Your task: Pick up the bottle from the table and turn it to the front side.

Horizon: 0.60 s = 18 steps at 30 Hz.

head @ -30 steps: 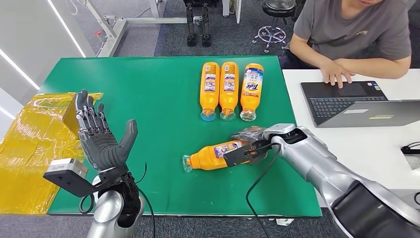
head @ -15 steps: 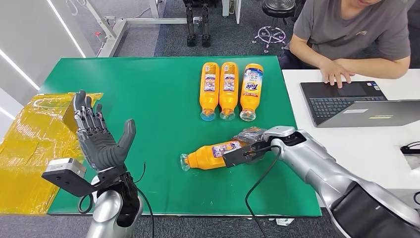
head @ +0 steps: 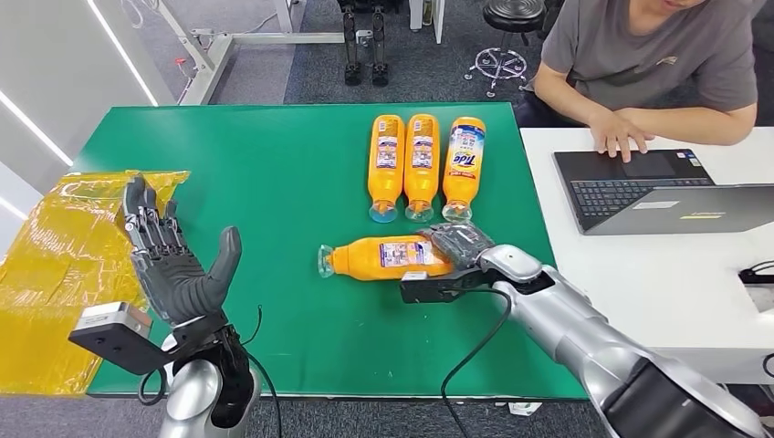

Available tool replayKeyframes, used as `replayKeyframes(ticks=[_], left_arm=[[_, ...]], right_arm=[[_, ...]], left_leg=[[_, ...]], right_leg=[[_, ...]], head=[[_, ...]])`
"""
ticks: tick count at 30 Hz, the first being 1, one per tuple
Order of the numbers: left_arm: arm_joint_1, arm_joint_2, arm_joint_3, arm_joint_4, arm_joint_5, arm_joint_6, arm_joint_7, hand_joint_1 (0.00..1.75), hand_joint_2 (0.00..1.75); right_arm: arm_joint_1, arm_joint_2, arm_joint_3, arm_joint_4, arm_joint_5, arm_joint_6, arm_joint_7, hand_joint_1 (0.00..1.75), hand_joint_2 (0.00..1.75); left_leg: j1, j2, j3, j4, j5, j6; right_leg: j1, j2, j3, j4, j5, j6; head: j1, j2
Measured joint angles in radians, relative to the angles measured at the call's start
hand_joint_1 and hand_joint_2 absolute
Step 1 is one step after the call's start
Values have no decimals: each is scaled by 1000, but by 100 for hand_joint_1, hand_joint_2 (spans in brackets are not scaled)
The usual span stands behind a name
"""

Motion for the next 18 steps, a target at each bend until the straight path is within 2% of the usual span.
replayKeyframes(ticks=[5, 9, 10, 13, 14, 17, 18], left_arm=[[18, 1, 1, -27, -2, 22, 0, 0, 175], [19, 1, 1, -34, -2, 29, 0, 0, 175], [19, 1, 1, -34, -2, 28, 0, 0, 175], [19, 1, 1, -34, -1, 26, 0, 0, 175], [19, 1, 1, -34, 2, 22, 0, 0, 175], [18, 0, 1, -34, 20, -10, 0, 0, 175], [17, -1, 1, -33, 25, -25, 0, 0, 175]], right_arm=[[116, 31, -132, -112, -59, -208, -31, 175, 175], [216, 54, -234, -216, -76, -277, -56, 175, 175], [241, 59, -253, -238, -76, -295, -66, 169, 175], [308, 75, -305, -295, -84, -348, -99, 71, 175], [325, 81, -319, -308, -90, -361, -112, 59, 175], [378, 105, -372, -347, -117, -411, -166, 158, 175], [394, 115, -390, -357, -125, -429, -187, 175, 175]], left_leg=[[0, -1, 0, -1, 0, 0], [0, -1, 0, -1, 0, 0], [0, -1, 0, -1, 0, 0], [0, 0, 0, -1, 0, 0], [0, 0, 0, -1, 0, 0], [0, 0, 0, -1, 0, 0], [0, 0, 0, -1, 0, 0]], right_leg=[[0, -1, 0, 0, -1, 0], [0, -1, 0, 0, -1, 0], [0, -1, 0, 0, -1, 0], [0, -1, 0, 0, -1, 0], [0, 0, 0, 0, -1, 0], [0, -1, -1, 0, -1, 0], [0, 0, -1, 0, -1, 0]], head=[[0, 0], [0, 0], [0, 0], [0, 0], [0, 0], [0, 0], [0, 0]])
